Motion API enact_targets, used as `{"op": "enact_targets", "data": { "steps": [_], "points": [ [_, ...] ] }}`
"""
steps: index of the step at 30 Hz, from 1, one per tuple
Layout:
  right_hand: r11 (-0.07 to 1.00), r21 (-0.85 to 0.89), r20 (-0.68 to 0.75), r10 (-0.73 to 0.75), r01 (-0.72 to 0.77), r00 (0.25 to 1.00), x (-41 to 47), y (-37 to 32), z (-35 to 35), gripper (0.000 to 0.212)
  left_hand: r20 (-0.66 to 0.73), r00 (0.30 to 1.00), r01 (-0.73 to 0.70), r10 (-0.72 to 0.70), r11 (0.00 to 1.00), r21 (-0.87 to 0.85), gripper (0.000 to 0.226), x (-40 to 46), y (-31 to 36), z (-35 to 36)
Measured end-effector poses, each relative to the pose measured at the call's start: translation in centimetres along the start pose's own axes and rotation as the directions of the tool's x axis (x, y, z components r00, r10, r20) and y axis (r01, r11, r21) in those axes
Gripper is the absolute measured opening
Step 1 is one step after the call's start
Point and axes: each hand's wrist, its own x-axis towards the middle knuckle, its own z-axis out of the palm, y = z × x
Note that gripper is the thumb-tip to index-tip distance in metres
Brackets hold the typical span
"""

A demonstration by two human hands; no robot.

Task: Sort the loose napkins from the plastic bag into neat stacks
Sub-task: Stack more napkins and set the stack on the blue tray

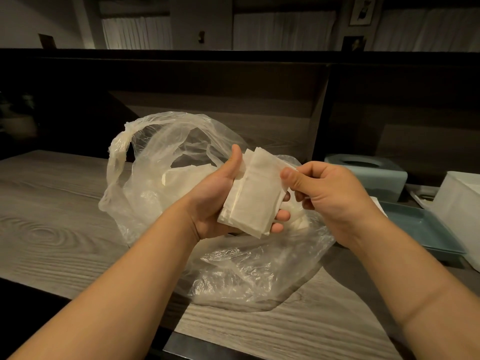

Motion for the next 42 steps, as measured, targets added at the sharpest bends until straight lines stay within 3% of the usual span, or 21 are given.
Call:
{"op": "enact_targets", "data": {
  "steps": [13, 17, 20, 22, 24, 26, 29, 33, 42],
  "points": [
    [0.976, 0.156, 0.017, 0.151, -0.152, 0.988, -0.5, 0.3, 1.4, 0.022, 0.1, 0.995, -0.011, 0.008, 0.999, 0.034, 0.094, 0.1, -0.4, 0.8],
    [0.978, 0.144, 0.013, 0.147, -0.148, 0.989, -0.7, 0.4, 1.7, 0.022, 0.105, 0.994, -0.013, 0.007, 0.998, 0.057, 0.103, 0.3, -0.4, 0.5],
    [0.991, 0.112, -0.073, 0.078, -0.07, 0.994, -0.7, 0.6, 1.9, 0.015, 0.121, 0.993, -0.002, -0.003, 0.999, 0.041, 0.096, 0.4, -0.5, 0.6],
    [0.985, -0.151, -0.189, -0.112, 0.084, 0.976, -0.4, 1.2, 2.0, 0.007, 0.097, 0.995, 0.011, -0.015, 0.999, 0.039, 0.09, 0.2, -0.4, 0.9],
    [0.92, -0.313, -0.16, -0.295, 0.235, 0.942, -0.3, 1.5, 1.9, 0.008, 0.057, 0.998, 0.008, -0.011, 0.998, 0.055, 0.085, 0.1, -0.3, 1.0],
    [0.893, -0.324, -0.093, -0.358, 0.312, 0.929, -0.5, 1.6, 2.0, 0.016, 0.057, 0.998, -0.01, 0.006, 0.997, 0.073, 0.08, -0.1, -0.4, 1.2],
    [0.912, -0.252, -0.05, -0.345, 0.323, 0.937, -0.7, 1.5, 2.3, 0.012, 0.1, 0.995, -0.028, 0.019, 0.996, 0.084, 0.082, -0.2, -0.5, 1.4],
    [0.953, -0.106, -0.093, -0.292, 0.282, 0.952, -0.8, 1.1, 2.1, 0.008, 0.095, 0.996, -0.009, -0.001, 0.995, 0.1, 0.097, 0.0, -0.6, 1.1],
    [0.953, -0.142, -0.017, -0.272, 0.267, 0.962, -0.9, 0.9, 2.2, 0.01, 0.104, 0.994, 0.021, -0.033, 0.993, 0.118, 0.095, 0.0, -0.6, 0.9]
  ]
}}
